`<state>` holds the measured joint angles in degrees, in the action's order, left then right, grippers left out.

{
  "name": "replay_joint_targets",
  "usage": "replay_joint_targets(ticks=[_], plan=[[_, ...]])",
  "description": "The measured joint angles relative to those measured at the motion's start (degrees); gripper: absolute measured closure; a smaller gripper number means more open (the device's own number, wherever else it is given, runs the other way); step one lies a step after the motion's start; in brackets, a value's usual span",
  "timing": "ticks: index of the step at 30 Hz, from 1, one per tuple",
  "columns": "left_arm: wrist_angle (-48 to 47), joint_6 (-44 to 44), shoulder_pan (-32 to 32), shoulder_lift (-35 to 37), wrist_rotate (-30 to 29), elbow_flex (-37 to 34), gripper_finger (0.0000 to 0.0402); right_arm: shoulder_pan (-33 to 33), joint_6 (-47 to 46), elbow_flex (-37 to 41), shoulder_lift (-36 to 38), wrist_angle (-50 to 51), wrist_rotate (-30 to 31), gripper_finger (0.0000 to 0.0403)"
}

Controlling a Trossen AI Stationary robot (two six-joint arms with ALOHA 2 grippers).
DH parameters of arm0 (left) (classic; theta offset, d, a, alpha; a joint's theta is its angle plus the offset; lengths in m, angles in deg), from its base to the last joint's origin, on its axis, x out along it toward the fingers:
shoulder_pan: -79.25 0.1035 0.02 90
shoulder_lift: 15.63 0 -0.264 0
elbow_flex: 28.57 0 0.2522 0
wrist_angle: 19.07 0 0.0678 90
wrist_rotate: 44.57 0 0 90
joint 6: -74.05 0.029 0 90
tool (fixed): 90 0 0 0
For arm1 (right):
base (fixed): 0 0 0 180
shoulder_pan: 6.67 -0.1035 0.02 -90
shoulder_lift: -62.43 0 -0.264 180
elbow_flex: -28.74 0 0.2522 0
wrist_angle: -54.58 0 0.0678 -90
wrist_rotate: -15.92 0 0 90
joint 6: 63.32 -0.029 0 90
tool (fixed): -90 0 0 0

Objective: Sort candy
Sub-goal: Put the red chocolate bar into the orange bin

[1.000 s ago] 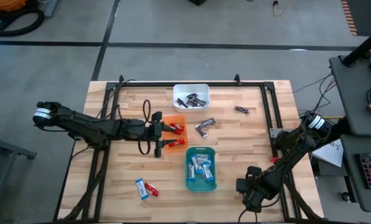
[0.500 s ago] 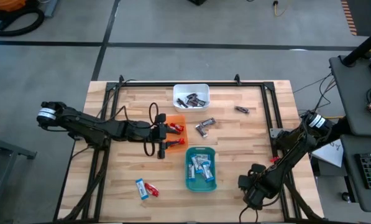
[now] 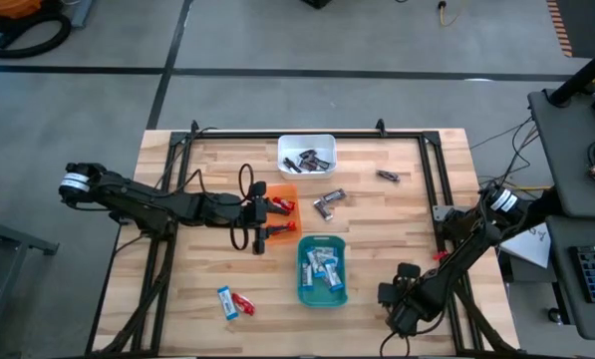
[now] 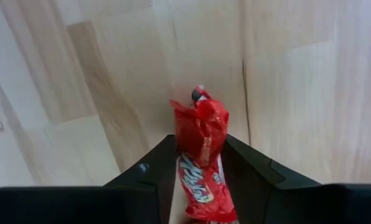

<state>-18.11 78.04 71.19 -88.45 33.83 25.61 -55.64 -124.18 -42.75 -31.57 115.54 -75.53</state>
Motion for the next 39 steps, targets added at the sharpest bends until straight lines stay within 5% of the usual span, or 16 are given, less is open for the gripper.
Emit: replay_joint_targets(ticks=[10,20,31,39], plan=[[-0.3,0.0,0.0,0.0,0.0,0.0,0.024,0.7,0.6,0.0,0.1,-1.0,0.1,0.038],[-0.9,-0.3,0.0,0.1,0.0,0.0,0.024,3.8,1.8,0.0,4.5,-0.9,1.3,0.0382],[-13.9,-3.9,0.0,1.8,0.0,2.7,0.024,9.7,11.5,0.0,19.3,-1.6,22.2,0.0384],[-27.1,-6.0,0.0,2.1,0.0,6.6,0.024,16.8,33.7,0.0,25.6,-13.5,33.0,0.0385]])
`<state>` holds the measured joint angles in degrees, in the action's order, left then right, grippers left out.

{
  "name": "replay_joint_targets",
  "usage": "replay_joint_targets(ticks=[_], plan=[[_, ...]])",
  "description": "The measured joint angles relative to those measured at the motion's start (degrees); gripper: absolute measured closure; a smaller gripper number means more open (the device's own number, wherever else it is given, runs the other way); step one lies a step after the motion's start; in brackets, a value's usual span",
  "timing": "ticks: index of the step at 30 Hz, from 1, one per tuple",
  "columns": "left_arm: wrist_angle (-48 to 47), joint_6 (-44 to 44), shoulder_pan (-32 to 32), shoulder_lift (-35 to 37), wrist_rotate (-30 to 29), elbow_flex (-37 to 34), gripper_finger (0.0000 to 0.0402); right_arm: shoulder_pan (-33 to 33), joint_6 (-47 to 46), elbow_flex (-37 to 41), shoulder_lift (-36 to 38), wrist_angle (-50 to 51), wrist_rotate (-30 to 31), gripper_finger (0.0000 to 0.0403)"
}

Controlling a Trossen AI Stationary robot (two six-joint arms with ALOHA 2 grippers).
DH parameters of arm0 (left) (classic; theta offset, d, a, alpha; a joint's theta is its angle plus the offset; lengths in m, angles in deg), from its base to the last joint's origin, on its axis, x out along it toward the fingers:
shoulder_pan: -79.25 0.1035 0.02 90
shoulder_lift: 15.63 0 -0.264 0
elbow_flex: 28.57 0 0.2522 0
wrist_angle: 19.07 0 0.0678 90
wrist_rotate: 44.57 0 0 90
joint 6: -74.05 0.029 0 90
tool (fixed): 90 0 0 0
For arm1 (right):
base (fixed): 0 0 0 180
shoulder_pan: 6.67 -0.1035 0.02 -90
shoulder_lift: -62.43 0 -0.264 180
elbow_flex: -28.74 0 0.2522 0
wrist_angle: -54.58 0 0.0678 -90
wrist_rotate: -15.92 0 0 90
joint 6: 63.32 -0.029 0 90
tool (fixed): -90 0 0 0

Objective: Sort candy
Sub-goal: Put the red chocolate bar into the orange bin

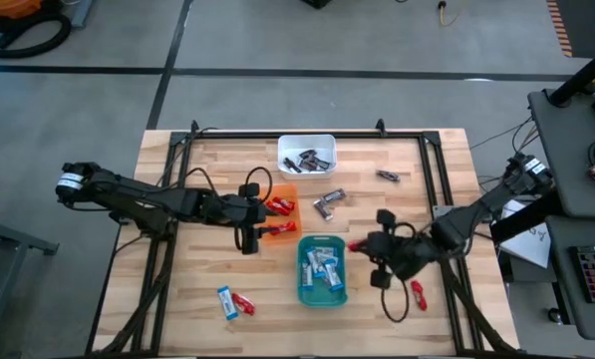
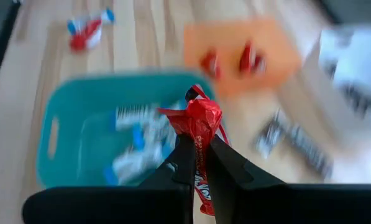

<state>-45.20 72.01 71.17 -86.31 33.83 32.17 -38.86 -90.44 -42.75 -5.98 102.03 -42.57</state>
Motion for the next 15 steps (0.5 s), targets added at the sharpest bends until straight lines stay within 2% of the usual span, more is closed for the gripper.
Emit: replay_joint_targets(ticks=[8,15], plan=[[-1.0,-0.7,-0.1,0.7,0.0,-0.8,0.024,8.5,23.3,0.1,-1.3,-19.0,-0.8,0.0385],[-0.2,-3.5,-0.1,1.4,0.0,-3.1,0.024,15.7,33.1,0.5,-6.3,-34.6,-8.8,0.0382]])
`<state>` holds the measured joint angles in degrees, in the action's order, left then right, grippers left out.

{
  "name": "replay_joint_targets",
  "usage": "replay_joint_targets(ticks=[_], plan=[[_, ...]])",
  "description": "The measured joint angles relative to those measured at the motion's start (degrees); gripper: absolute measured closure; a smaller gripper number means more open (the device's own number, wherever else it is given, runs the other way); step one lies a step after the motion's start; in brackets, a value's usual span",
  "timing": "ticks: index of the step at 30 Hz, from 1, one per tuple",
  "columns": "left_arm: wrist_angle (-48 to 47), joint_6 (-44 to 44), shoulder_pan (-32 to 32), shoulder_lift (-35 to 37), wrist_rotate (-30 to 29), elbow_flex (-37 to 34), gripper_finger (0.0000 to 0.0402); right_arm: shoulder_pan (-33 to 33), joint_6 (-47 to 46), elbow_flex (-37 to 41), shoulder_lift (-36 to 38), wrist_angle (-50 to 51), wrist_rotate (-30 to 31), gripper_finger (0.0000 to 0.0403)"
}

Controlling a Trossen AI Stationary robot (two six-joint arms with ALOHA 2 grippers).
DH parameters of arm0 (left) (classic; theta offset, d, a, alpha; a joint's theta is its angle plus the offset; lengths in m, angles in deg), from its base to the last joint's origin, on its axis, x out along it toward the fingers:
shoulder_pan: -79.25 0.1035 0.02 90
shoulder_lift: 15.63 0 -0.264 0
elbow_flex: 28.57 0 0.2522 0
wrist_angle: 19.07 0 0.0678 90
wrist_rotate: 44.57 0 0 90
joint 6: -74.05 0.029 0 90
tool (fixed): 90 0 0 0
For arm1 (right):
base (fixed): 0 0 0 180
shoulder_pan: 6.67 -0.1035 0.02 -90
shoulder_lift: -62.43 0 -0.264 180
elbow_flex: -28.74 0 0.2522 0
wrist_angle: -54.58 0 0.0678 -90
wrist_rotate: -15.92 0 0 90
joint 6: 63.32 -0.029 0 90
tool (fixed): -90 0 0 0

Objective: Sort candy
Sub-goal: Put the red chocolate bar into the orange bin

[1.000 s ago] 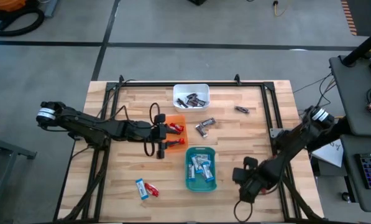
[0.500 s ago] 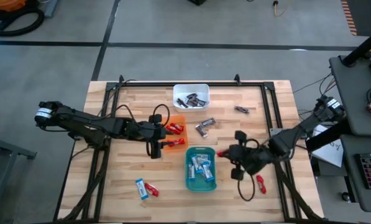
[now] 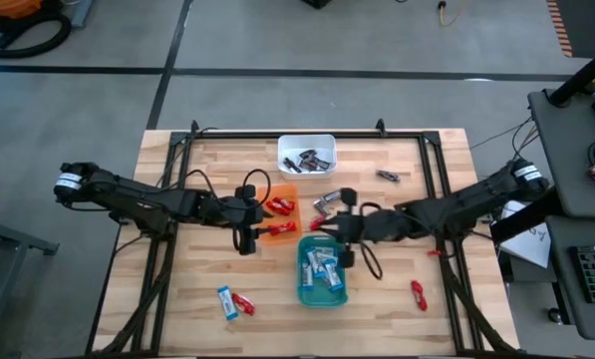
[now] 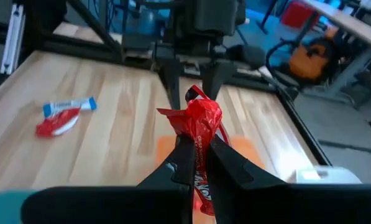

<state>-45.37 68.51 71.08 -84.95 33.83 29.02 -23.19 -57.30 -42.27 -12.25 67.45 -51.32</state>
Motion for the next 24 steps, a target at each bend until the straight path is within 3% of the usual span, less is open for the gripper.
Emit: replay_joint_targets(ticks=[5,13,18,24], plan=[[0.5,-0.4,-0.1,0.1,0.0,-0.2,0.024,3.8,3.9,0.0,-5.5,-10.3,-3.7,0.0382],[-4.7,-4.2,-0.5,2.6,-1.4,-0.4,0.024,8.2,2.6,0.1,-13.9,-22.0,-3.7,0.0381],[-10.4,-5.7,-0.6,7.9,-6.3,-0.6,0.024,10.2,-0.8,0.1,-17.6,-24.7,-3.7,0.0381],[-7.8,-5.5,-0.7,14.4,-7.6,-2.9,0.024,11.0,-4.6,-0.4,-21.2,-25.1,-3.7,0.0381]])
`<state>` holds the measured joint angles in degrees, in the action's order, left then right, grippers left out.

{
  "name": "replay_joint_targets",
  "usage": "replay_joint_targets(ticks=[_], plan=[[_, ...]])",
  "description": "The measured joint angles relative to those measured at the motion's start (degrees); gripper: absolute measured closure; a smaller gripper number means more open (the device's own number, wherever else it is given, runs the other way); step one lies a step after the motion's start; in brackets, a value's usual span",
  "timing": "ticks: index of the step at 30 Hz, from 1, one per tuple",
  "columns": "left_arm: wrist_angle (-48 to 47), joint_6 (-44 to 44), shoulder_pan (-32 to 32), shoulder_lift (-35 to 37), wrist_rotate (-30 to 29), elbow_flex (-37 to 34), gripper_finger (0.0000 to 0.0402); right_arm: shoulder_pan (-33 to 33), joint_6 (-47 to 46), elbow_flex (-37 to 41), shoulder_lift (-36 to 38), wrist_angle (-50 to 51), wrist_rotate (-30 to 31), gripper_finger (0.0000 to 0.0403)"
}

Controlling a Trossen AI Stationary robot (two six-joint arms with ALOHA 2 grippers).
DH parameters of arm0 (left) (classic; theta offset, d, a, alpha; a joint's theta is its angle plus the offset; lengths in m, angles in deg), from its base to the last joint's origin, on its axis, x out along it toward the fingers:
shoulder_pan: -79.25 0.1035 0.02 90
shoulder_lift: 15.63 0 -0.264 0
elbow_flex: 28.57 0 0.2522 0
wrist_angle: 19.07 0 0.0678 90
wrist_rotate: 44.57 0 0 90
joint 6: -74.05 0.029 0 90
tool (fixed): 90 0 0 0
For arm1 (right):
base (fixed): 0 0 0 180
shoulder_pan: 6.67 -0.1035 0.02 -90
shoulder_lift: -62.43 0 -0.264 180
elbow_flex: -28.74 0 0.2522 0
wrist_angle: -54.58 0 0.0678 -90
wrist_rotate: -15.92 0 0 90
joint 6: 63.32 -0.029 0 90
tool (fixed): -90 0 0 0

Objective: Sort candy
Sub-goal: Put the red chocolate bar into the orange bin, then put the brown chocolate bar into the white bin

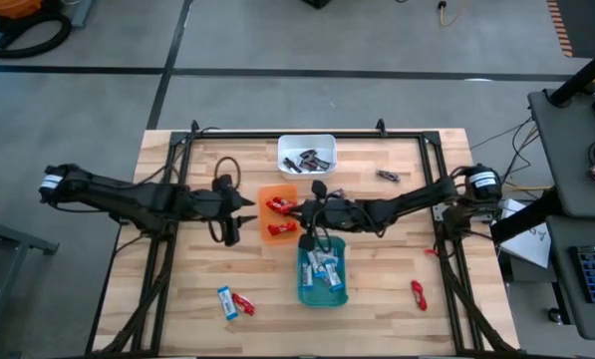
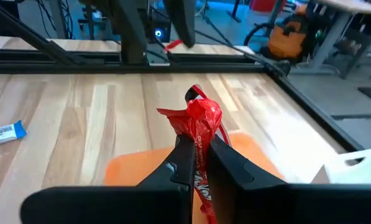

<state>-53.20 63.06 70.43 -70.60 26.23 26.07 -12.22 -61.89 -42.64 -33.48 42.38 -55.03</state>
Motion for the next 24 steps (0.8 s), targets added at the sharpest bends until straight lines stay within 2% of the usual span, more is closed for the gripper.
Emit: replay_joint_targets(ticks=[6,11,24], plan=[[10.3,-0.4,0.0,5.1,0.0,-6.9,0.024,0.0,-2.5,-0.2,-3.5,-3.2,0.0,0.0381],[18.4,-2.6,0.0,7.5,0.0,-9.8,0.024,0.0,-4.6,-0.2,-5.0,-5.1,0.0,0.0373],[20.3,-1.9,0.0,7.5,0.0,-9.7,0.024,0.3,-7.6,-0.2,-6.7,-5.6,0.5,0.0277]])
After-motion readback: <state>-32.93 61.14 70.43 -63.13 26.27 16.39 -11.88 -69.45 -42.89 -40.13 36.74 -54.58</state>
